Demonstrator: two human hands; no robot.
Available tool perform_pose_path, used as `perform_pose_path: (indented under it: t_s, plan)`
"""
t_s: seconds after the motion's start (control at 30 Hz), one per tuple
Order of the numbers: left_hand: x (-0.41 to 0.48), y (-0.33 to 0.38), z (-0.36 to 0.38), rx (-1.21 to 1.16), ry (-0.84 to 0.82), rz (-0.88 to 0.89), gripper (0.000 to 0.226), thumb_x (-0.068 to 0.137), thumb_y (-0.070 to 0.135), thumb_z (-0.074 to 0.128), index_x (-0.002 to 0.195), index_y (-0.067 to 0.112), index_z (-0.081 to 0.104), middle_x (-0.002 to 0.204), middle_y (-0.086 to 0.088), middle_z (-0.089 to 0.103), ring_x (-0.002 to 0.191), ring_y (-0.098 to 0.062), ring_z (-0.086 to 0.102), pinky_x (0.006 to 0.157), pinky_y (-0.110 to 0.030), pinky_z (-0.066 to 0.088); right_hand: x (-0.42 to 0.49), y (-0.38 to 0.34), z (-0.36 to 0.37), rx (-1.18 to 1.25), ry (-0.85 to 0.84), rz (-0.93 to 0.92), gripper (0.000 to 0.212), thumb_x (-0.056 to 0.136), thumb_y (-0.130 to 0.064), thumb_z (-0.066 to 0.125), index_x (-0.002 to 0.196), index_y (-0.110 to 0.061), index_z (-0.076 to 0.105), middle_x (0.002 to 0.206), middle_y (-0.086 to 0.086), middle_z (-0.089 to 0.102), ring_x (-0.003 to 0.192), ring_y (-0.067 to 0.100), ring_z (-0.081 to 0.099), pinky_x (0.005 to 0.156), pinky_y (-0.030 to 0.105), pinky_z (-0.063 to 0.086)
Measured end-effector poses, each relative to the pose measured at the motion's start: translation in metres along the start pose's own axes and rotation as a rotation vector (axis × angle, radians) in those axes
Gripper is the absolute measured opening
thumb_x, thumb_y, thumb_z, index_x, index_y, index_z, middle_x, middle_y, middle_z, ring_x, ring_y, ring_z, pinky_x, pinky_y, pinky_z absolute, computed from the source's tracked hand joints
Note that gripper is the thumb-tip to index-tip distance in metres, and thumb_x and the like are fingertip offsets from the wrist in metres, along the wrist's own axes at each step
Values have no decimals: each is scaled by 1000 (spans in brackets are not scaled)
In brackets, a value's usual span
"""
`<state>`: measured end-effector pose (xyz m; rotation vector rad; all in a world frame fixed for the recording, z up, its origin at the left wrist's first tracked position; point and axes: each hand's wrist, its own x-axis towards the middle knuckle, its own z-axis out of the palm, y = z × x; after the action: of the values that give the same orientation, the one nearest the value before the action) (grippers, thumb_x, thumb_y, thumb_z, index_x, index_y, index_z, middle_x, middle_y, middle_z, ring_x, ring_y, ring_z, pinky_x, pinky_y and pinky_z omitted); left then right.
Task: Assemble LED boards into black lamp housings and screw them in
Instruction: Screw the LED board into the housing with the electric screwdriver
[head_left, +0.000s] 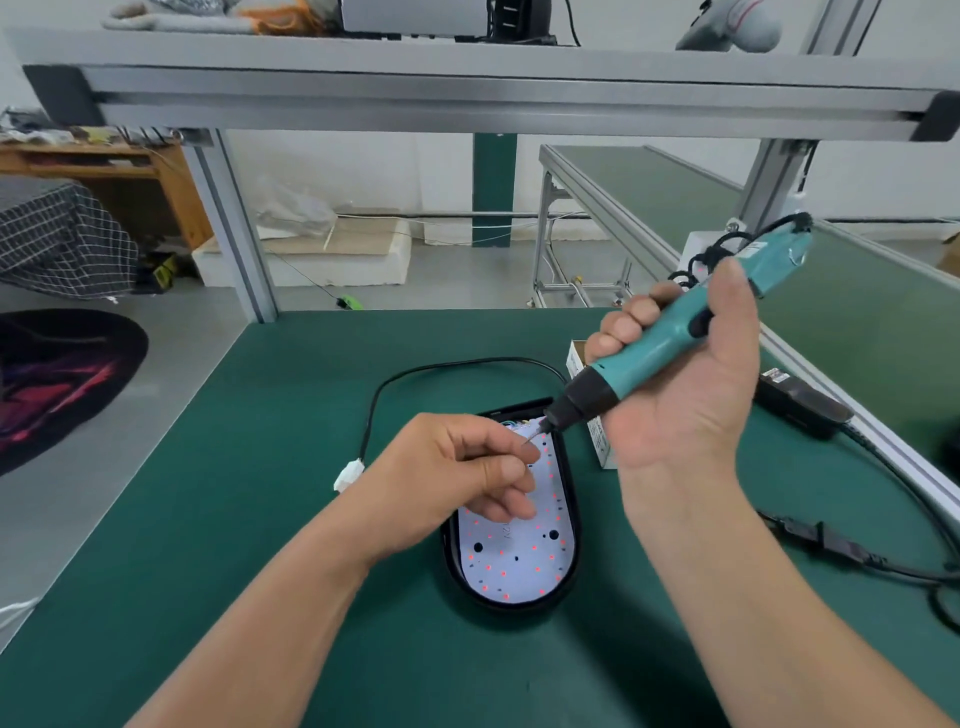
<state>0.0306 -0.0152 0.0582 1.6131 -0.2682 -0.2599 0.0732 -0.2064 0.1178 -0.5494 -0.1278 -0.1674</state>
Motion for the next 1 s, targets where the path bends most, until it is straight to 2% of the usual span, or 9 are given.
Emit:
perform_pose_path:
  t_s: [0.13, 0.23, 0.4, 0.7, 0.87, 1.0]
  plan:
    - [0, -2, 2, -20, -13, -1, 21, 102, -4, 64, 107, 11, 77, 97, -13, 81, 92, -32, 81, 78, -34, 65, -2, 7, -10, 0, -13, -30, 36, 99, -49, 60, 86, -16, 57, 76, 2, 47, 64, 17, 47, 59, 29, 41]
    - [1, -4, 2, -39, -16, 7, 22, 101, -6, 64, 108, 11, 76, 98, -12, 80, 95, -33, 80, 79, -32, 64, -2, 4, -17, -8, -2, -36, 36, 98, -50, 60, 87, -16, 57, 75, 1, 48, 63, 17, 47, 60, 29, 41]
    - [2, -6, 4, -51, -18, 17, 22, 100, -7, 65, 106, 10, 77, 98, -13, 80, 94, -33, 80, 81, -35, 65, -2, -1, -22, -11, 7, -33, 37, 99, -50, 59, 86, -16, 56, 75, 1, 46, 62, 16, 46, 59, 28, 39]
    - [1, -4, 5, -47, -13, 22, 33, 99, -8, 66, 95, 22, 82, 97, -14, 80, 93, -34, 80, 80, -34, 65, -7, 2, -24, -40, -21, -34, 36, 96, -50, 61, 87, -15, 57, 74, 1, 47, 62, 17, 46, 59, 28, 41]
    - [1, -4, 6, -53, -12, 6, 22, 98, -7, 67, 103, 12, 77, 96, -14, 79, 92, -35, 80, 81, -35, 65, -7, 2, -25, -37, -36, -45, 37, 99, -50, 58, 86, -16, 58, 74, 1, 48, 62, 17, 47, 60, 29, 40]
    - [1, -4, 6, -47, -13, 0, 20, 98, -6, 69, 104, 11, 77, 96, -15, 80, 92, -36, 80, 82, -37, 65, -7, 3, -25, -51, -31, -41, 36, 98, -50, 59, 87, -16, 57, 74, 1, 48, 63, 17, 47, 60, 29, 40]
